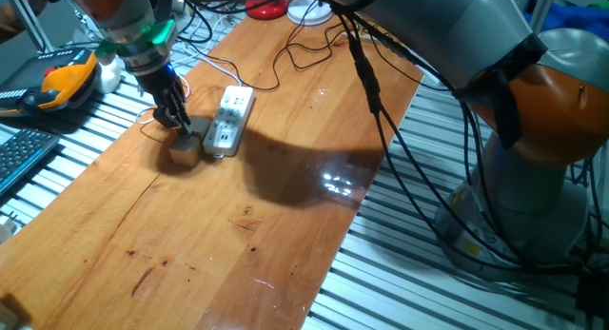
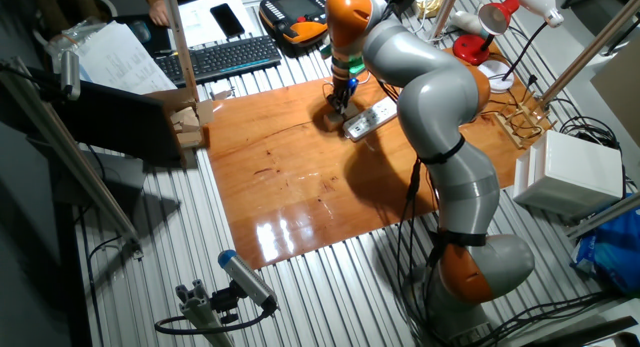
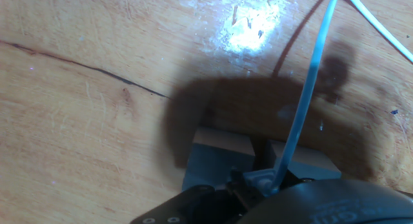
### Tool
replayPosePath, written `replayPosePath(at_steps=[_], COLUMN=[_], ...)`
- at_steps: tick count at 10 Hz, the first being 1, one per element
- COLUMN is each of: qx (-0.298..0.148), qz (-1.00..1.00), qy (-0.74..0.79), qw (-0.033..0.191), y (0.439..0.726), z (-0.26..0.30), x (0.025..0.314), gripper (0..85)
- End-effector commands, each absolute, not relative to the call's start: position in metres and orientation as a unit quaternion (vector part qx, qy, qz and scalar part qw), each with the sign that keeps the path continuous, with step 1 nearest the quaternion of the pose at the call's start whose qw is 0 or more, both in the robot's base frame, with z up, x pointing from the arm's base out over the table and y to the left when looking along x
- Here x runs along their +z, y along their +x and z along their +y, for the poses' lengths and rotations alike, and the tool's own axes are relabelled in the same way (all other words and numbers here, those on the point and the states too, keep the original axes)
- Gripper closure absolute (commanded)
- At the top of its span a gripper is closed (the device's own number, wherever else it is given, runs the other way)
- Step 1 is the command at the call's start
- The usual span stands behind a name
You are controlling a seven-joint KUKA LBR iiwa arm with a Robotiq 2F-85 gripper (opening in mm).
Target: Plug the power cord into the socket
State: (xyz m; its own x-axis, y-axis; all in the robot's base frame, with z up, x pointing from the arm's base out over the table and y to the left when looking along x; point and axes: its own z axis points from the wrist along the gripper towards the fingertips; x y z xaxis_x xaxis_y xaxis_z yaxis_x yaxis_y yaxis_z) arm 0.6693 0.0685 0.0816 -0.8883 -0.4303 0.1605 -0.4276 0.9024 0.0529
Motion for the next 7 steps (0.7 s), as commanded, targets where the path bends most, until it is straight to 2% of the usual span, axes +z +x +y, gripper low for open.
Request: replayPosePath(at_steps=[1,3,4,6,7], qx=[-0.008,-0.01,-0.013,-0.016,-0.018], qz=[-0.972,-0.971,-0.971,-0.971,-0.971], qy=[0.221,0.221,0.221,0.221,0.221], qw=[0.084,0.086,0.089,0.09,0.091], y=[0.6692,0.6691,0.6691,0.669,0.6691], z=[0.0684,0.0685,0.0684,0.0684,0.0687], x=[0.0813,0.0815,0.0814,0.0813,0.0815], gripper=[51.0,51.0,68.0,68.0,85.0])
